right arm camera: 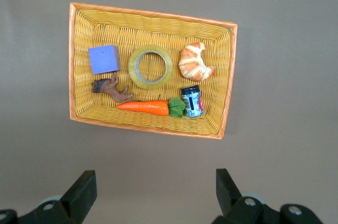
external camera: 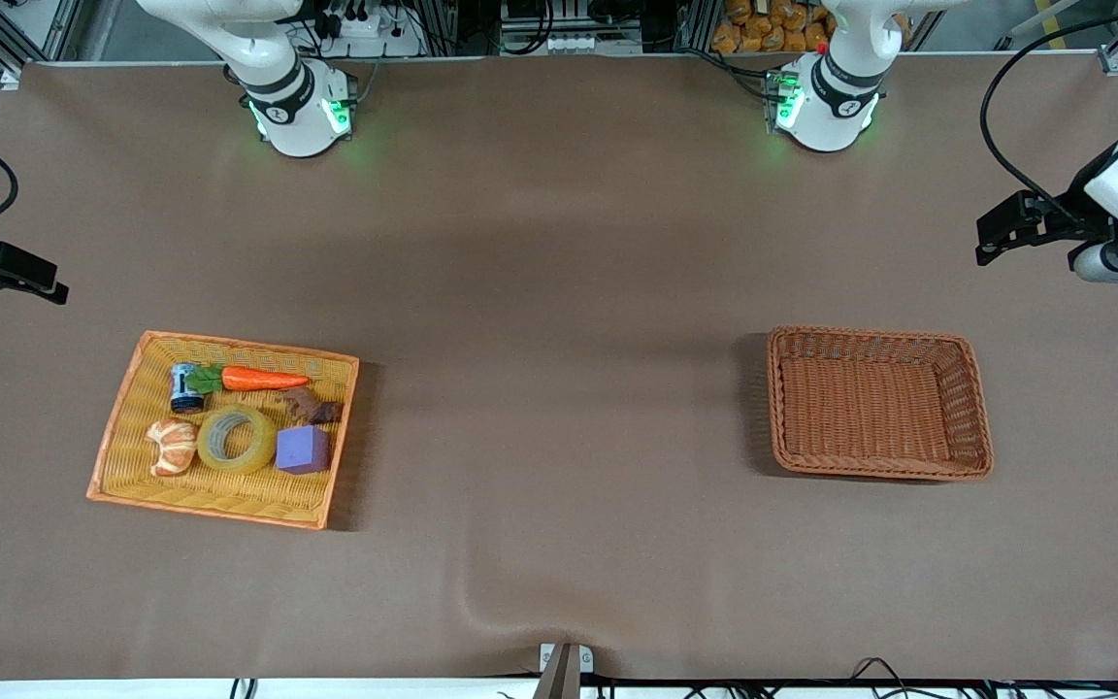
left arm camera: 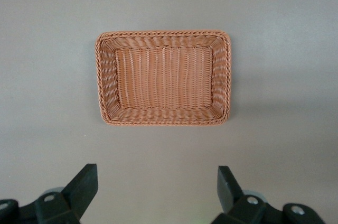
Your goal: Transfer tape with both arms
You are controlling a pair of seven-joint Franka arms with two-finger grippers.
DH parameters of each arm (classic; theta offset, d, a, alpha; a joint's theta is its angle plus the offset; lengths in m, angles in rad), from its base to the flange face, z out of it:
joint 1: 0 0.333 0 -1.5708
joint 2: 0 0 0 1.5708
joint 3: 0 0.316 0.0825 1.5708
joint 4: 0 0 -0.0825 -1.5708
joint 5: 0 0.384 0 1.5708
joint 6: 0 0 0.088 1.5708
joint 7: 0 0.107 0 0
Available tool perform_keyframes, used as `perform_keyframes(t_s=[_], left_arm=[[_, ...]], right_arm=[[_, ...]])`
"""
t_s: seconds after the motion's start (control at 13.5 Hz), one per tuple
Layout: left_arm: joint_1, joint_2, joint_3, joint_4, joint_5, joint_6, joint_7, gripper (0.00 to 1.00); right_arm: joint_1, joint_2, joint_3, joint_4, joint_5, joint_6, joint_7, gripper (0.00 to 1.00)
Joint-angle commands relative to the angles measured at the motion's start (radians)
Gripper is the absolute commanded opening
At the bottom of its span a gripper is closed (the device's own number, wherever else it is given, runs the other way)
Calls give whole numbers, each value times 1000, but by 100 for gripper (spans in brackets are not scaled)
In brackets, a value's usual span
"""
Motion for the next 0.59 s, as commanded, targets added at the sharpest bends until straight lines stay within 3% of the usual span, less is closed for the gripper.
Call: perform_keyframes(t_s=[0.0, 0.52], left_arm=[[5, 4, -1, 4, 9, -11, 20, 100], [2, 10, -4, 5, 16, -19, 27, 100]], right_arm=[[-8, -14, 5, -9, -2, -2, 13, 100], [-10, -14, 7, -11, 0, 5, 13, 100]])
